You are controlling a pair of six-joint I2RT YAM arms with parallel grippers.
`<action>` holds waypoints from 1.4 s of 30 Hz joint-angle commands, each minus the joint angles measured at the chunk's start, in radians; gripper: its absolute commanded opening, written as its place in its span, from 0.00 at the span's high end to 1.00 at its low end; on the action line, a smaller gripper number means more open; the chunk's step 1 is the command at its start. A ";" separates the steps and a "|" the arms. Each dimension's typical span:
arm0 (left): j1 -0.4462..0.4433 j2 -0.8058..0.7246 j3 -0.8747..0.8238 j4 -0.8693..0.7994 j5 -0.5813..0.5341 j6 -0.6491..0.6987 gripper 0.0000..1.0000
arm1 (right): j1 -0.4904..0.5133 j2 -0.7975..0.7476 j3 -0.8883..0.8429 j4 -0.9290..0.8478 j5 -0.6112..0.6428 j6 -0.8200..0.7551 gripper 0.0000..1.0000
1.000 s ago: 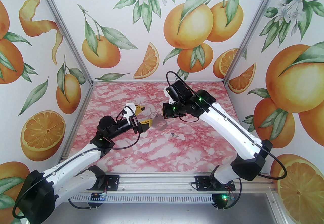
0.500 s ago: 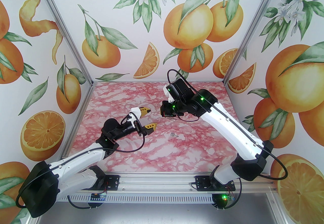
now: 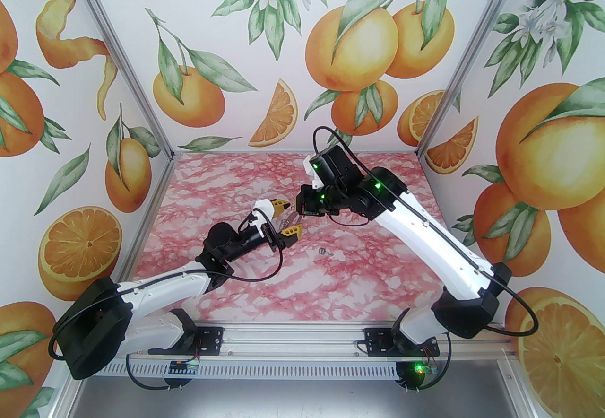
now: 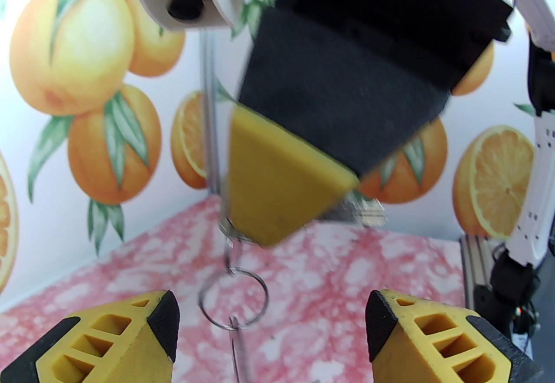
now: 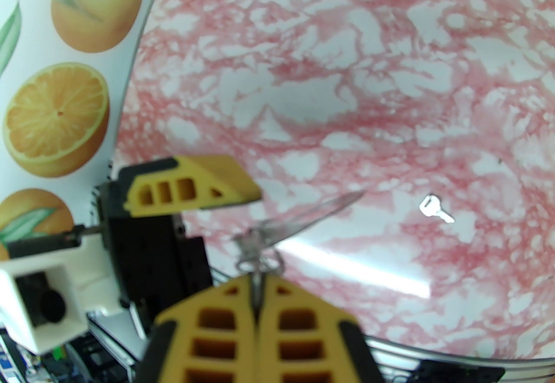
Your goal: Remove the keys from the keyring
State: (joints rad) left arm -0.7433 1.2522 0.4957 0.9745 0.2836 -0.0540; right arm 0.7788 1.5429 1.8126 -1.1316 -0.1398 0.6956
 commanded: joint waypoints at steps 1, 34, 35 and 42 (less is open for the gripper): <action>-0.005 0.022 0.006 0.068 -0.096 -0.018 0.31 | 0.005 -0.039 -0.011 0.057 -0.015 0.027 1.00; -0.069 0.009 -0.045 0.086 -0.290 0.110 0.30 | 0.057 -0.070 -0.075 0.219 0.136 0.231 1.00; -0.070 0.008 -0.045 0.086 -0.288 0.113 0.29 | 0.056 -0.069 -0.075 0.220 0.137 0.232 1.00; -0.070 -0.043 -0.035 0.065 -0.418 0.149 0.38 | 0.057 -0.085 -0.101 0.247 0.152 0.254 1.00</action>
State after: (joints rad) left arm -0.8104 1.2556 0.4595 1.0283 -0.0715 0.0586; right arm 0.8310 1.4975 1.7264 -0.9363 -0.0261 0.9245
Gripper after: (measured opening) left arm 0.641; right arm 0.044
